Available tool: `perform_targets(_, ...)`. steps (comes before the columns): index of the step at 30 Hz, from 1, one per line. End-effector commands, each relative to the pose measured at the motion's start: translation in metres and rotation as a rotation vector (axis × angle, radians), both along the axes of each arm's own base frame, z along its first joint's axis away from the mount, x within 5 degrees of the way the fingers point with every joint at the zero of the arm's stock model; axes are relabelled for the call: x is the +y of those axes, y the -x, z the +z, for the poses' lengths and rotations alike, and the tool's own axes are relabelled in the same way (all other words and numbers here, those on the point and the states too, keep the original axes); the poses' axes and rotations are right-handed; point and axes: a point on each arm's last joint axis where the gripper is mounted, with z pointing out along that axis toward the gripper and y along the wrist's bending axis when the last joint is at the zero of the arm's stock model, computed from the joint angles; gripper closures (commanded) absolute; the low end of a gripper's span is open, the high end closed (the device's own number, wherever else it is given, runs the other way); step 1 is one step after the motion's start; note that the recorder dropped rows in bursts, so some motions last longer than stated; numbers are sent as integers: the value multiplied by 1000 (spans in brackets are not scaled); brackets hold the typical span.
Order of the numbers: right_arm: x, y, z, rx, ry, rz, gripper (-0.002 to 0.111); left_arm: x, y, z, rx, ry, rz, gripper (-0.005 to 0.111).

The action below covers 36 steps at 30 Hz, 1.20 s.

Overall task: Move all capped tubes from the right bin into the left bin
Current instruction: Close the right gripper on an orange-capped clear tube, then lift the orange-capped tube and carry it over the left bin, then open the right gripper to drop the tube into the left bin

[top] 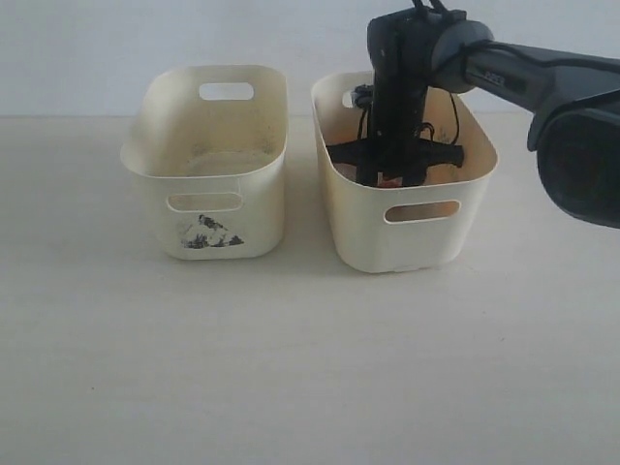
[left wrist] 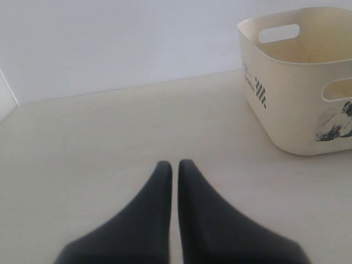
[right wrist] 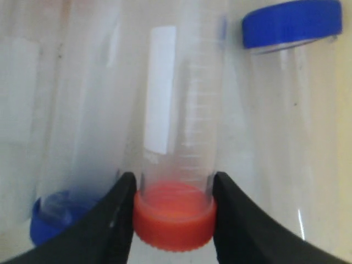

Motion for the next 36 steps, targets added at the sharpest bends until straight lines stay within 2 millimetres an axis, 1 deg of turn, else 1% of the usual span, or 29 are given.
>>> perform_targets(1,2,2,45,-96,-58,25,108,0,0,2,-16,13,2,102)
perform_targets(2,1,4,60,-123,-63,40,108,0,0,2,-16,13,2,102)
perform_targets(4,0,8,80,-163,-69,62,108,0,0,2,-16,13,2,102)
perform_targets(5,-1,11,97,-196,-76,70,108,0,0,2,-16,13,2,102)
perform_targets(6,-2,14,109,-218,-81,74,108,0,0,2,-16,13,2,102)
perform_targets(8,-2,22,137,-268,-112,92,108,0,0,2,-16,13,2,102)
perform_targets(10,-2,30,159,-309,-138,125,108,0,0,2,-16,13,2,102)
perform_targets(12,3,40,179,-333,-218,185,108,0,0,2,-16,13,2,102)
perform_targets(14,16,50,192,-338,-341,267,108,0,0,2,-16,13,2,102)
perform_targets(16,31,57,197,-338,-418,356,108,0,0,2,-16,13,2,102)
perform_targets(17,39,60,197,-337,-428,390,108,0,0,2,-16,13,2,102)
perform_targets(21,71,70,189,-320,-408,477,108,0,0,2,-16,13,2,102)
perform_targets(23,88,70,185,-392,-388,533,106,0,0,2,-16,13,2,102)
perform_targets(25,101,69,180,-442,-355,593,97,0,0,2,-16,13,2,102)
perform_targets(26,107,70,178,-455,-340,617,88,0,0,2,-16,13,2,102)
perform_targets(29,114,69,171,-464,-327,629,54,0,0,2,-16,13,2,102)
perform_targets(30,114,68,169,-458,-325,613,52,0,0,2,-16,13,2,102)
perform_targets(31,111,67,169,-454,-316,586,56,0,0,2,-16,13,2,102)
perform_targets(32,108,67,170,-452,-300,547,67,0,0,2,-16,13,2,102)
perform_targets(34,100,66,175,-457,-227,509,97,0,0,2,-16,13,2,102)
perform_targets(35,94,67,179,-464,-178,501,108,0,0,2,-16,13,2,102)
perform_targets(36,88,67,182,-466,-118,487,106,0,0,2,-16,13,2,102)
